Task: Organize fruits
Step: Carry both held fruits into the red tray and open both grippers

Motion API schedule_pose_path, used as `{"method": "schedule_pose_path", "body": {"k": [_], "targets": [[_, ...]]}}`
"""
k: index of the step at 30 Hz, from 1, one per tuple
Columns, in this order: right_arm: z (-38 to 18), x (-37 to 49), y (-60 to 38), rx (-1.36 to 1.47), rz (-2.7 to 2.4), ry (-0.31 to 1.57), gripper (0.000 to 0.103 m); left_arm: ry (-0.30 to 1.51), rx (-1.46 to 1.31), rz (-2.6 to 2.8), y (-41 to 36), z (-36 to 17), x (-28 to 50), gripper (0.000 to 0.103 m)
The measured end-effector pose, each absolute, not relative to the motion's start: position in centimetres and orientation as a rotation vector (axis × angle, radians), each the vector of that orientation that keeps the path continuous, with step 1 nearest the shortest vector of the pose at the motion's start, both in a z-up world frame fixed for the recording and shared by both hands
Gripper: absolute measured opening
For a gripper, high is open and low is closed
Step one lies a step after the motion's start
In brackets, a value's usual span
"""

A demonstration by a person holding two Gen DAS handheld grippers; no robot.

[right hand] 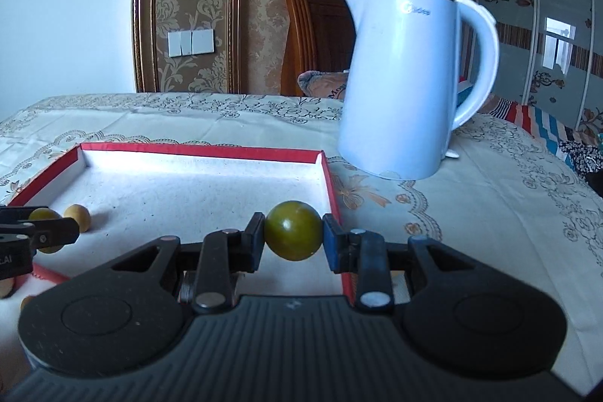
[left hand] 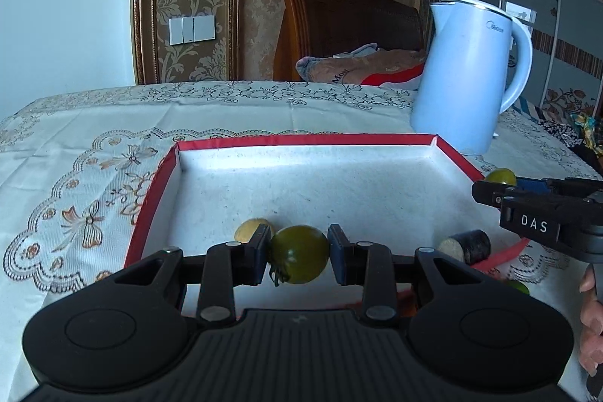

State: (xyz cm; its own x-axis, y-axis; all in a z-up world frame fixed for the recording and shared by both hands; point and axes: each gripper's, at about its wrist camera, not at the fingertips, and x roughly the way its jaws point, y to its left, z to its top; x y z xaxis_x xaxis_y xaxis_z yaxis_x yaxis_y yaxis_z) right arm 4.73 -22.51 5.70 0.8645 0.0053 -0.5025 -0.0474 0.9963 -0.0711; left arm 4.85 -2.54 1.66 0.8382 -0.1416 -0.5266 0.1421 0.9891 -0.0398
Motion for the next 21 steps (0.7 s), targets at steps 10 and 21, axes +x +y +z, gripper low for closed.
{"method": "schedule_pose_path", "body": {"k": [10, 21], "targets": [[4.6, 8.7, -22.4, -0.064, 0.016, 0.583, 0.030, 0.532, 0.022, -0.116, -3.5, 1.6, 7.8, 0.033], [3.7, 10.9, -22.1, -0.059, 0.026, 0.633, 0.030, 0.571, 0.019, -0.074, -3.4, 0.5, 10.1, 0.033]]}}
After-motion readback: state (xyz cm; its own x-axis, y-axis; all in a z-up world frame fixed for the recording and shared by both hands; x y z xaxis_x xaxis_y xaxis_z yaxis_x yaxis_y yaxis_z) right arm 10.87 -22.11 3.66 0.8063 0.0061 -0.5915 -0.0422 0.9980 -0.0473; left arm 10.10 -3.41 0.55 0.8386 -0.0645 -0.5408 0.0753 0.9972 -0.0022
